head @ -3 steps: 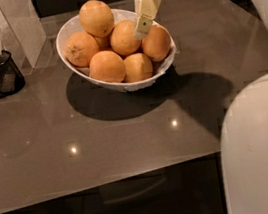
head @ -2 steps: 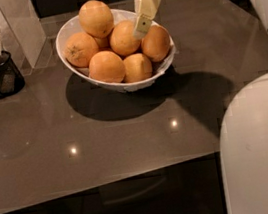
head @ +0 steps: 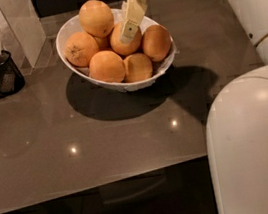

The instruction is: Pick orange from white bowl

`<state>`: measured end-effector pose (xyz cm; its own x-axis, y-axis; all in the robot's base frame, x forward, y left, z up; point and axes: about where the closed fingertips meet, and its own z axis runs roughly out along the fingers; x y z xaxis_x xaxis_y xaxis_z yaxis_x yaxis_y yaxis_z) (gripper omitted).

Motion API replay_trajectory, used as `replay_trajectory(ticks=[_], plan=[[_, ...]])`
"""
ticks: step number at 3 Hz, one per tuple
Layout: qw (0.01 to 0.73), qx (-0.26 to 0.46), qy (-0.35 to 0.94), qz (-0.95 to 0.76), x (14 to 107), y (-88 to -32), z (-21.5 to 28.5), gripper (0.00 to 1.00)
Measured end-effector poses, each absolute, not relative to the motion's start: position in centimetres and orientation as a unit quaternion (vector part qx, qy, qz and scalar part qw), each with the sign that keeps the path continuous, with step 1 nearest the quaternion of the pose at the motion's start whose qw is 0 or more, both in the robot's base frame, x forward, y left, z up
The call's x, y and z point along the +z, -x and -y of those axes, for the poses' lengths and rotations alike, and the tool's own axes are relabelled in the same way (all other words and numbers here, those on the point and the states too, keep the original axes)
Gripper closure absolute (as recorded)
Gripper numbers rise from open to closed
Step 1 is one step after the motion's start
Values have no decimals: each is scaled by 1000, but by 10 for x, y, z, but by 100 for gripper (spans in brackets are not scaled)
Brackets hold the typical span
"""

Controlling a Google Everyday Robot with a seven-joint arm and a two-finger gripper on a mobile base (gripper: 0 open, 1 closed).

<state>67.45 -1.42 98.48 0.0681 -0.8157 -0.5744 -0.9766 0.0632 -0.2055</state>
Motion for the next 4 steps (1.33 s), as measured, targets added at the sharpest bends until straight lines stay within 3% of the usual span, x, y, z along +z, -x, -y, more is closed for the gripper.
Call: replay_trajectory(ticks=[4], plan=[[283,166,682,-653,980,-685,-29,0]])
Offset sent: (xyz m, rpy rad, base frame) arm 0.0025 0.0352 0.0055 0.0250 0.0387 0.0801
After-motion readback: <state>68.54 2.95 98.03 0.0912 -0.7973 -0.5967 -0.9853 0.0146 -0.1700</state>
